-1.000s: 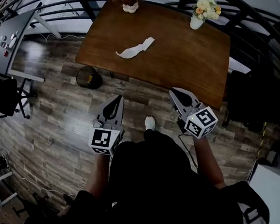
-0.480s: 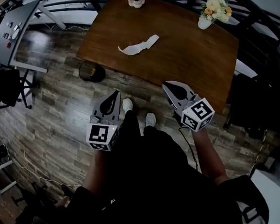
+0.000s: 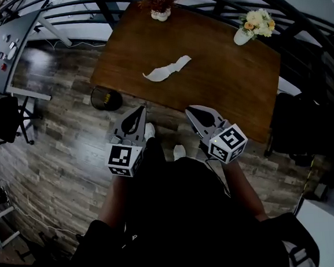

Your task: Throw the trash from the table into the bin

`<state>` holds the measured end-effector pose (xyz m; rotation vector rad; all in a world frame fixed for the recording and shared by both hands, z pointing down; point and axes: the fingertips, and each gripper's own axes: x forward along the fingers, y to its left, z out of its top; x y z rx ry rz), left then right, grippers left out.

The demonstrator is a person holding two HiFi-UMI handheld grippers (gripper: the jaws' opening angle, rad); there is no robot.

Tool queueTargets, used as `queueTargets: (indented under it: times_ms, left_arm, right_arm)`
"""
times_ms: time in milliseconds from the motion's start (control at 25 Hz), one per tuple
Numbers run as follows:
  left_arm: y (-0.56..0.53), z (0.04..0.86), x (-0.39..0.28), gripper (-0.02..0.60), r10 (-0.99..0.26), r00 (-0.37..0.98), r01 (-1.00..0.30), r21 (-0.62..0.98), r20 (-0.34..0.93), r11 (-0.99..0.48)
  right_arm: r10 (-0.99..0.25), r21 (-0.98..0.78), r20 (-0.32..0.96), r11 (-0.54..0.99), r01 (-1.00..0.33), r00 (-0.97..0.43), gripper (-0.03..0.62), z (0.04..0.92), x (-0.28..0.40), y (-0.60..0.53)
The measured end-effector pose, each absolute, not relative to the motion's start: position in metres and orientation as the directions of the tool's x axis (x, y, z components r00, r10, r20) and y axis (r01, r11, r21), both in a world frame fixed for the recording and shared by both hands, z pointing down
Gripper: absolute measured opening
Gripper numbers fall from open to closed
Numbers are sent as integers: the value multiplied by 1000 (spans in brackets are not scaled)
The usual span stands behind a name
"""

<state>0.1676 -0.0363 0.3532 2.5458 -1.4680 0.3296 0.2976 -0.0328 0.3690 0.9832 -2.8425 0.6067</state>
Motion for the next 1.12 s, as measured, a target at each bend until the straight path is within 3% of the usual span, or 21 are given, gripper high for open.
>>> queueTargets:
  times_ms: [760, 1120]
  left_arm:
    - [-162, 385, 88, 11, -722, 618, -773, 75, 311, -630]
    - [-178, 405, 98, 14, -625, 699, -662, -18, 348, -750]
  right_arm:
    - [-678, -293, 280, 614, -733, -680, 14, 382, 218, -154]
    - [-756, -241, 322, 517, -822, -570, 14, 383, 227, -164]
